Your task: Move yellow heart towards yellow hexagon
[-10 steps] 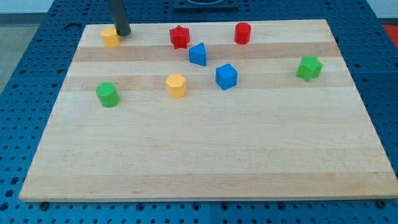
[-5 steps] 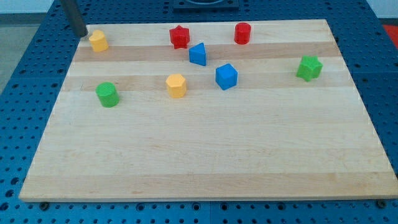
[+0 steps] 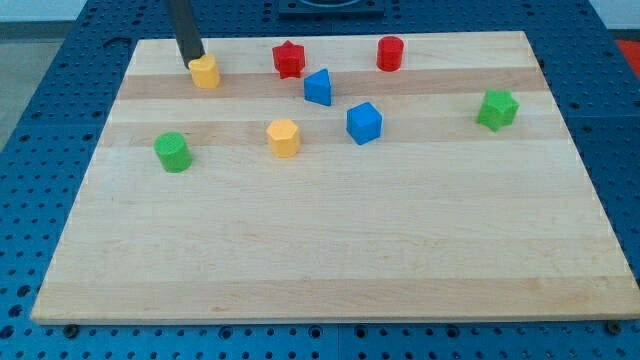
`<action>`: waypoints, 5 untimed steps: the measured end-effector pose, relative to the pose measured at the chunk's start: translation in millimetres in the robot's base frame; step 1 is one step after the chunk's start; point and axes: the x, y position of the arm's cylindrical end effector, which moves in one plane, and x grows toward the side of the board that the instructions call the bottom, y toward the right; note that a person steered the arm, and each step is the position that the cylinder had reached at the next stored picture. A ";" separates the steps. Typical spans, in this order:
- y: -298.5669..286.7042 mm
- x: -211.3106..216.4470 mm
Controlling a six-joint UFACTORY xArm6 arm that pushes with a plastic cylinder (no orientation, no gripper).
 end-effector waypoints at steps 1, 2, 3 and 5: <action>18.1 15.4; 37.9 39.2; 52.2 62.2; 85.2 68.0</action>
